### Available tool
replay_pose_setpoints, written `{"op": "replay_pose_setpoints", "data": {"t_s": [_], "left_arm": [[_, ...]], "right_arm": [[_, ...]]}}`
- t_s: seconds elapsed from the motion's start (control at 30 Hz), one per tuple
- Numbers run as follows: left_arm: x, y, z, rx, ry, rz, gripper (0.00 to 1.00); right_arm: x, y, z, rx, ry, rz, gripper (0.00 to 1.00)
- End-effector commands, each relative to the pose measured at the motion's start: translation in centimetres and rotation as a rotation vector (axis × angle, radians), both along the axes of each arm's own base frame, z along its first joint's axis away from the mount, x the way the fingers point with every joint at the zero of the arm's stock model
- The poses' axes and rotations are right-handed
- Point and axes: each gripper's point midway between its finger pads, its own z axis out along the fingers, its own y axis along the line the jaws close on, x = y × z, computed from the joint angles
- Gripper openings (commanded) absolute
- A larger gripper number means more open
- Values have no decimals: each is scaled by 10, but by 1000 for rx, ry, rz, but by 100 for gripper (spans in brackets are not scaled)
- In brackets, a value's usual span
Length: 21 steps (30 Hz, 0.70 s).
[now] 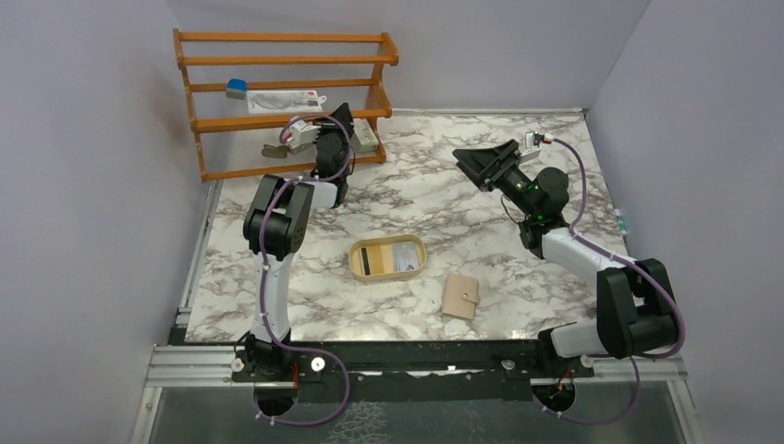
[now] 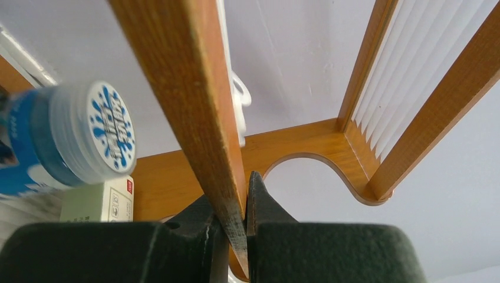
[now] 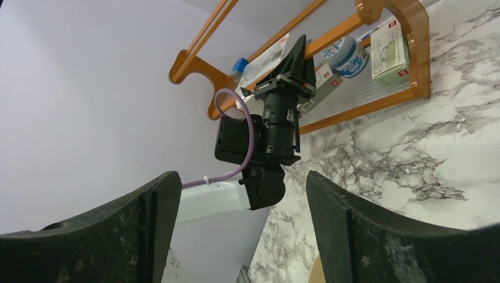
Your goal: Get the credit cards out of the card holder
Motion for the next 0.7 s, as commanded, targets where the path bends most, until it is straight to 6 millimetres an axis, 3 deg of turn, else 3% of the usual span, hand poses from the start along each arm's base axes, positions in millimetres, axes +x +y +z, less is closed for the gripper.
{"op": "replay_pose_setpoints", "data": {"t_s": [0.0, 0.27, 0.67], "left_arm": [[-17, 28, 20, 112, -48, 125, 0], [-29, 19, 12, 76, -66, 156, 0], [-44, 28, -8, -107, -134, 275, 0]], "right_arm": [[-7, 0, 8, -4, -52, 22, 83], [-5, 1, 3, -12, -43, 24, 83], [-6, 3, -2, -20, -37, 38, 83]]}}
